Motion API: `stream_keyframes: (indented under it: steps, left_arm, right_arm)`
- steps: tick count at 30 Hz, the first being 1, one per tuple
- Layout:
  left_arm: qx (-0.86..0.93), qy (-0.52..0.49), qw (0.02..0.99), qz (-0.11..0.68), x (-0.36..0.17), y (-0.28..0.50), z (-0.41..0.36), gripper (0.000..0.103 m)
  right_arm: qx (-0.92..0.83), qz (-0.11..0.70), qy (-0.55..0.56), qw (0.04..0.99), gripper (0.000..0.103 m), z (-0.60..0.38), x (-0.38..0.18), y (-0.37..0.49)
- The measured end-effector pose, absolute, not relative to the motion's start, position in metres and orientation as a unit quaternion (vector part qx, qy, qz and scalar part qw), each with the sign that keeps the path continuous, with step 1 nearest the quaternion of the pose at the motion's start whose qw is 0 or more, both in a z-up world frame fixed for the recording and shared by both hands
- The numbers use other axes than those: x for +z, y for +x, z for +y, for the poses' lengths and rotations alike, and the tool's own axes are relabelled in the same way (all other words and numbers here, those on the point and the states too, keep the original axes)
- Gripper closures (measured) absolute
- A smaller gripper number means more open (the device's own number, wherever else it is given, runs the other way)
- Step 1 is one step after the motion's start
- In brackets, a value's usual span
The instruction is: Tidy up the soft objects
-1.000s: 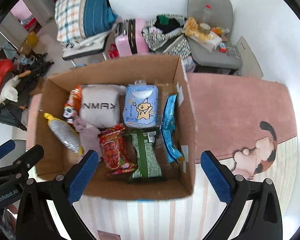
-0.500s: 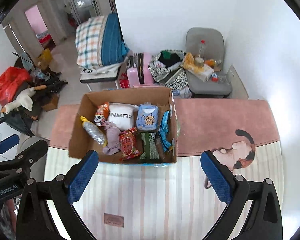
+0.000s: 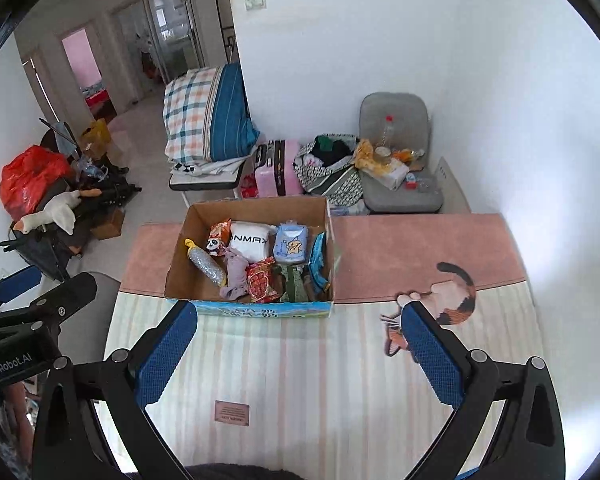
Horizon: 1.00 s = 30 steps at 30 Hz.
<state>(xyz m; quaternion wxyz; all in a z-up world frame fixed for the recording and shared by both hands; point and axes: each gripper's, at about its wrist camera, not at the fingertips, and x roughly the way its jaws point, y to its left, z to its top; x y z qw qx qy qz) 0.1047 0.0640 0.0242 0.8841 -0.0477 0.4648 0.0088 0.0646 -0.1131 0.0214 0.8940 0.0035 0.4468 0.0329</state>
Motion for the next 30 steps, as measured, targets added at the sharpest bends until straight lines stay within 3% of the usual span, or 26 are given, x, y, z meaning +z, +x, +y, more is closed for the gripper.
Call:
stream_keyframes:
  steps: [11, 30]
  left_arm:
    - [0.024, -0.038, 0.906, 0.422, 0.054, 0.085, 0.065, 0.0]
    - [0.021, -0.031, 0.908, 0.417, 0.053, 0.082, 0.058, 0.0]
  right_arm:
    - [0.021, 0.412, -0.016, 0.911, 0.0, -0.119, 0.059, 0.034]
    - [0.009, 0.386, -0.018, 0.922, 0.0, -0.119, 0.08, 0.038]
